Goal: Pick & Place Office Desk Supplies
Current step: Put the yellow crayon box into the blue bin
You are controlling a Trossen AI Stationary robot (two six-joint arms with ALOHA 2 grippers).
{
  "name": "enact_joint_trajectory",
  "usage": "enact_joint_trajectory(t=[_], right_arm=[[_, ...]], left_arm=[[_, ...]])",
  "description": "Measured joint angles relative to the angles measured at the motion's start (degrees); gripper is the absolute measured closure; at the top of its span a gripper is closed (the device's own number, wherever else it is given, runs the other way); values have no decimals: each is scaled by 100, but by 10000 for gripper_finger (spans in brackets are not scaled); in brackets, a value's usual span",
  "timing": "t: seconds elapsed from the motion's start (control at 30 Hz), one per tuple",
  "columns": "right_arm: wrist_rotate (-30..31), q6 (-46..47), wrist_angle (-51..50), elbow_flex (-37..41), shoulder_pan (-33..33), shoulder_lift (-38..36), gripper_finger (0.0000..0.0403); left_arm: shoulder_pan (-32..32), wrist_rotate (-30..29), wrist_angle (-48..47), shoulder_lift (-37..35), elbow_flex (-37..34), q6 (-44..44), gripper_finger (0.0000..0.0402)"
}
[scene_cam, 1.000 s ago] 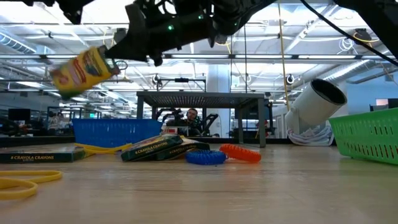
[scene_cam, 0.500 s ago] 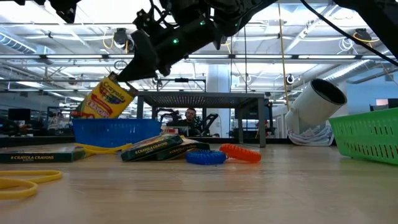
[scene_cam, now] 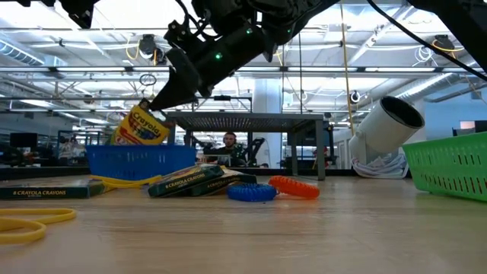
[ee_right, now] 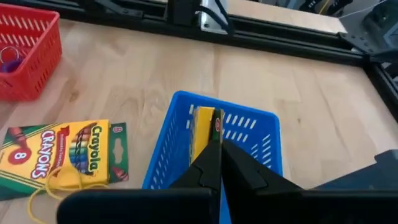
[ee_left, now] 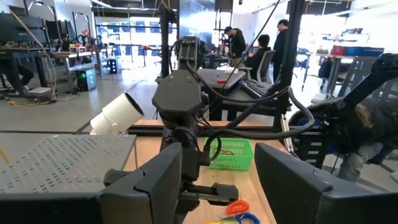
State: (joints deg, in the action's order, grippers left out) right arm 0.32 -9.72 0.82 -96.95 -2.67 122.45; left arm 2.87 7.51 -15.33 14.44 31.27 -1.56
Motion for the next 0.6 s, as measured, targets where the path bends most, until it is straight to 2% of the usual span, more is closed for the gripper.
enact_joint_trajectory(t=[0.17, 0.6], right_arm=[[410, -7, 25, 0, 0, 0, 403], [410, -4, 69, 0, 2, 0, 374]], left_arm=[[0, 2, 2, 0, 0, 0, 188], [0, 0, -5, 0, 0, 2, 188]])
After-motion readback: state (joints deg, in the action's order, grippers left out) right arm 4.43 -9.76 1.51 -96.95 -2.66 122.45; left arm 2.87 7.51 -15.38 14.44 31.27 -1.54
